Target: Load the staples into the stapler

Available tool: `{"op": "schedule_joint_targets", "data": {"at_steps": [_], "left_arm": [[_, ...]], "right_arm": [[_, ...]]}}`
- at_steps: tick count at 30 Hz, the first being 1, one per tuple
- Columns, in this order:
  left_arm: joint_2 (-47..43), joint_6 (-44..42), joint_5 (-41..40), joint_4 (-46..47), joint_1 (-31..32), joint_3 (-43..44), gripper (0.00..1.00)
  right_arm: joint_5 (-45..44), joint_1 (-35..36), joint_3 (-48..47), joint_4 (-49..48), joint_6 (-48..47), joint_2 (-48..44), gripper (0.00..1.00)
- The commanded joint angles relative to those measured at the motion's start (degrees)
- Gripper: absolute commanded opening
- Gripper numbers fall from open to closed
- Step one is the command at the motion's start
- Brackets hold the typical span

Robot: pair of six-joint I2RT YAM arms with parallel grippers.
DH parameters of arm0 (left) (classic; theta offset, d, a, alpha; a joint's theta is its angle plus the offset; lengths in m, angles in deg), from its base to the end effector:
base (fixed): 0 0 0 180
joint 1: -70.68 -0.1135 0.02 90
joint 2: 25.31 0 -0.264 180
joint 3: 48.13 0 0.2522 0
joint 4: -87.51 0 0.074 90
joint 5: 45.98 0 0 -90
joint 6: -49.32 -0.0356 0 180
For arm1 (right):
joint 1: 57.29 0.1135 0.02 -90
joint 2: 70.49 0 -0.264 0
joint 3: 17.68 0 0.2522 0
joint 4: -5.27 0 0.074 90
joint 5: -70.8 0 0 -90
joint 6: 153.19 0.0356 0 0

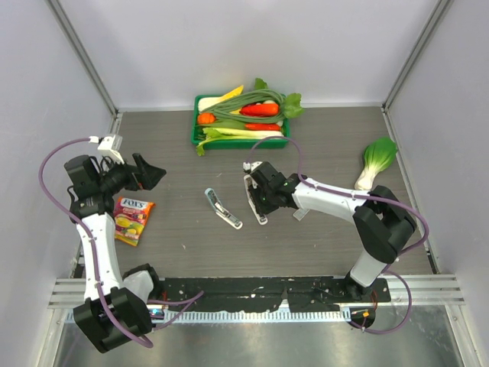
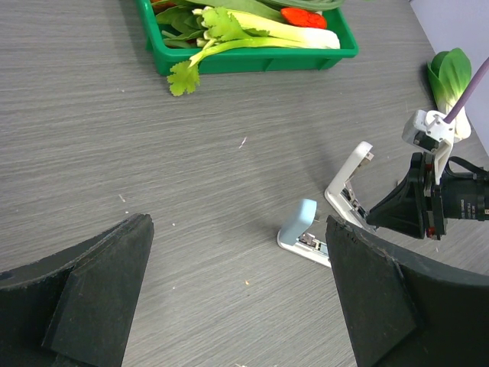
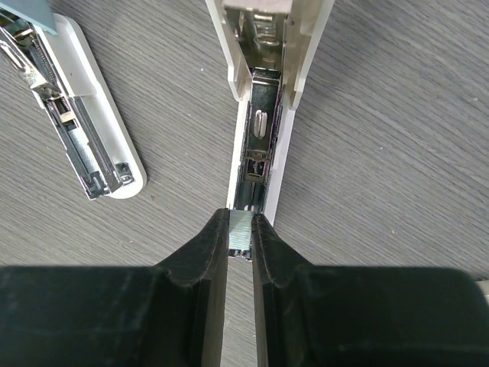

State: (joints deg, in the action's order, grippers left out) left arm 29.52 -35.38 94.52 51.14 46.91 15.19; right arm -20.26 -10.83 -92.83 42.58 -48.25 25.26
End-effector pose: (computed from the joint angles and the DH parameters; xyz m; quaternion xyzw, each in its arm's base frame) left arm 0.1967 0.0566 0.3213 0.0186 0.8052 -0.2858 0.5192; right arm 0.2352 0.2466 0.1946 -0.2586 0.9256 0.1335 0.2422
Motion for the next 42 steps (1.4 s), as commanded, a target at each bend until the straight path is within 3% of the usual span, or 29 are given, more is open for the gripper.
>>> {"op": "schedule_joint_targets", "data": {"at_steps": [1, 42], "left_arm": [[0.1, -1.1, 0.4, 1.4, -0.3, 0.4, 1.00], [0.4, -1.2, 0.8, 1.5, -0.3, 0.3, 1.00]], "right_arm": [[-1.2, 0.3, -1.8, -1.9, -0.2, 0.0, 0.11], [-2.7, -0.1, -0.7, -3.0, -1.3, -0.4, 0.10]]}}
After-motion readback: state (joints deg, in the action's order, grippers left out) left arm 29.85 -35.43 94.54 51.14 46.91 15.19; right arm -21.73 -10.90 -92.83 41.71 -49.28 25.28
